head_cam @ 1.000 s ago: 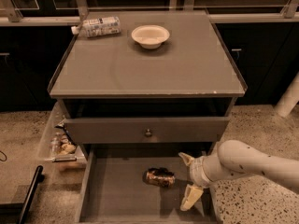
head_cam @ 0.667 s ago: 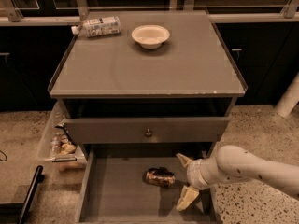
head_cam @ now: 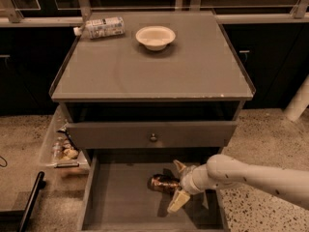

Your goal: Pick orange can from middle drawer and place on counter

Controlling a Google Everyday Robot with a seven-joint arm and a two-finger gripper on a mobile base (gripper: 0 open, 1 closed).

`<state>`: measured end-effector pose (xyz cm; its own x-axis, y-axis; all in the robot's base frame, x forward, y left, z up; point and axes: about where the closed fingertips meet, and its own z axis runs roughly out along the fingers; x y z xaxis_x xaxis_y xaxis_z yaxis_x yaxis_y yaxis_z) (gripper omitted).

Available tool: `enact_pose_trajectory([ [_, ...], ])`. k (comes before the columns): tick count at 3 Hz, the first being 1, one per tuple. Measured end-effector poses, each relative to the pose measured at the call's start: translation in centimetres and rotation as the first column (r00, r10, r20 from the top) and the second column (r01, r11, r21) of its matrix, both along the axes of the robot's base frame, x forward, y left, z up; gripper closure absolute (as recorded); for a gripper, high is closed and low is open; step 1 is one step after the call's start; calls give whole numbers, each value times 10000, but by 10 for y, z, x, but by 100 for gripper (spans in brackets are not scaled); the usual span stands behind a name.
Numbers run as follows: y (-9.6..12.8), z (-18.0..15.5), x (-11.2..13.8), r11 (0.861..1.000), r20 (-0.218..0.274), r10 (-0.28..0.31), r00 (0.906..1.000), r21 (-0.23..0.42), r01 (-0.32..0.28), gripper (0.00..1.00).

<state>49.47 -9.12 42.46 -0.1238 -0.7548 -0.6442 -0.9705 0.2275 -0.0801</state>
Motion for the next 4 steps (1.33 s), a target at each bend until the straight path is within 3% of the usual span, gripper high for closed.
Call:
enact_pose_trajectory([
  [3, 36, -57, 35, 9968, -236, -325, 9992, 722, 341, 0],
  [4, 36, -59, 35, 9966, -254, -333, 9991, 747, 351, 17],
])
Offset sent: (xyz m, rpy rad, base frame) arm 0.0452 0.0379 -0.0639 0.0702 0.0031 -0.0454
